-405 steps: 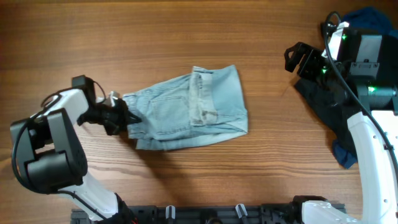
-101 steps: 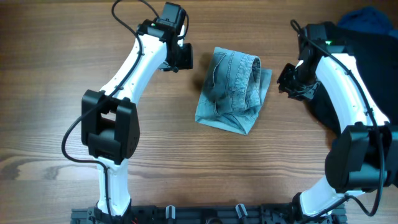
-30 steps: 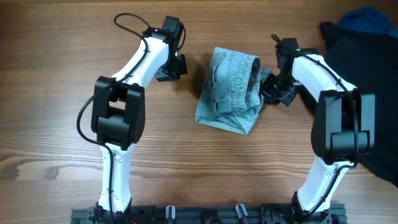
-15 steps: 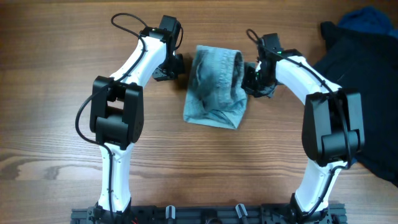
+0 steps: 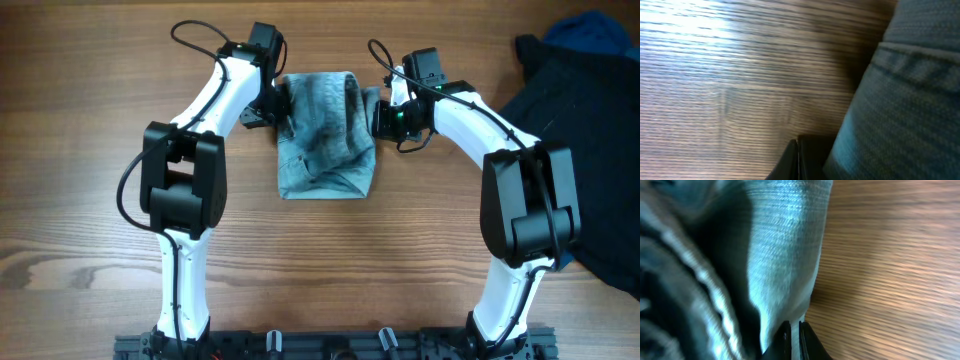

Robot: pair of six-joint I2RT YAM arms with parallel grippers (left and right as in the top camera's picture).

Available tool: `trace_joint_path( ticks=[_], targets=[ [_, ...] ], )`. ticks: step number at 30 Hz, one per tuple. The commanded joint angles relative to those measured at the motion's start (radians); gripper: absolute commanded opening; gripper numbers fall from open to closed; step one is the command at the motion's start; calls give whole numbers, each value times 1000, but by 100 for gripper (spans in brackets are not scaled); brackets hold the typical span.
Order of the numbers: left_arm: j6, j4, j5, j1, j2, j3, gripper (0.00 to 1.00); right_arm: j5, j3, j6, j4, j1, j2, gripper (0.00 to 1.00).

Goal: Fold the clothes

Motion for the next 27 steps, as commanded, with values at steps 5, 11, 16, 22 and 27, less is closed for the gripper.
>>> trace_joint_path(
  ticks=[5, 11, 16, 22, 27],
  targets=[
    [-10, -4, -7, 21, 5, 15, 4, -97, -7, 8, -13, 3, 19, 8],
    [-10, -7, -103, 41, -53, 15, 4, -8, 67, 10, -93, -21, -20, 8],
    [-9, 19, -184, 69, -128, 16, 4, 71, 183, 21, -195, -47, -84, 10],
    [-10, 29, -183, 113, -159, 16, 6, -188, 325, 50, -177, -66, -166, 12],
    [-10, 29, -183, 169, -159, 16, 9, -584, 338, 102, 18, 19, -171, 15]
  ],
)
